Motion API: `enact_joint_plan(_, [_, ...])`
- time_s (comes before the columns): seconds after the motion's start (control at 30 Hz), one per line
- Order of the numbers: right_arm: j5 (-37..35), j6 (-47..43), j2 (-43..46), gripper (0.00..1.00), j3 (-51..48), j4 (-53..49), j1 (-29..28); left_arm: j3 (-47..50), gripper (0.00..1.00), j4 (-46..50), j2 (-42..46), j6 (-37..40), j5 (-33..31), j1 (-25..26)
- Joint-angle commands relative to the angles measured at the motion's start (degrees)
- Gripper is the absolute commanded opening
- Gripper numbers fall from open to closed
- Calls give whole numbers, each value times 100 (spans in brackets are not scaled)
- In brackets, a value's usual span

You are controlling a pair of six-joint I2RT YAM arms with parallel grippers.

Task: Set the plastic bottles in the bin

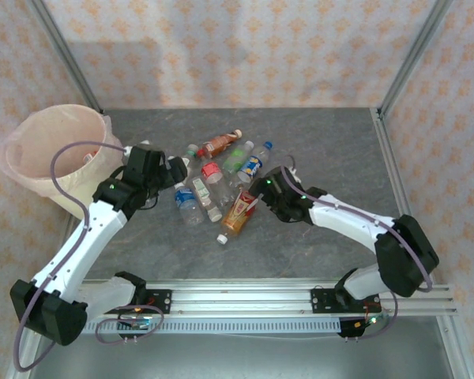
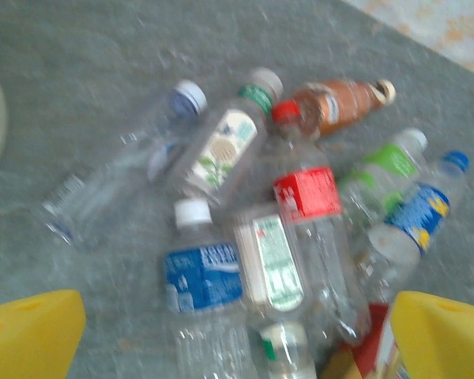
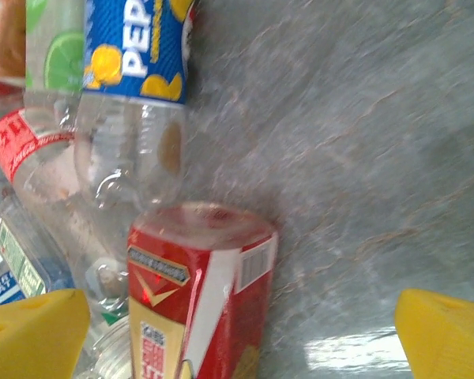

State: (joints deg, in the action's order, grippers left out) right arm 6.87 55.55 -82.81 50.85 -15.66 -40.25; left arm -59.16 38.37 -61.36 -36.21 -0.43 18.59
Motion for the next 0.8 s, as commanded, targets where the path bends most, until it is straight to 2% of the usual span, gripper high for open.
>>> enact_joint_plan(0.0, [-393, 283, -358, 99, 428, -403, -311, 315, 100, -299, 290, -157, 474, 277])
enact_joint_plan(0.13, [-556, 282, -810, 99, 733, -515, -481, 897, 100, -351, 571, -386, 308, 396])
enact_joint_plan(0.27, [-707, 123, -1113, 99, 1036, -692, -588, 1287, 100, -569, 752, -540, 445, 396])
enact_joint_plan(0.6, [-776, -202, -1867, 99, 1524, -1074, -695, 1356, 100, -730, 735, -282, 648, 398])
enact_joint_plan(0.77, [-1044, -163, -1972, 88, 1394, -1019, -695, 1468, 100, -896, 784, -300, 723, 395])
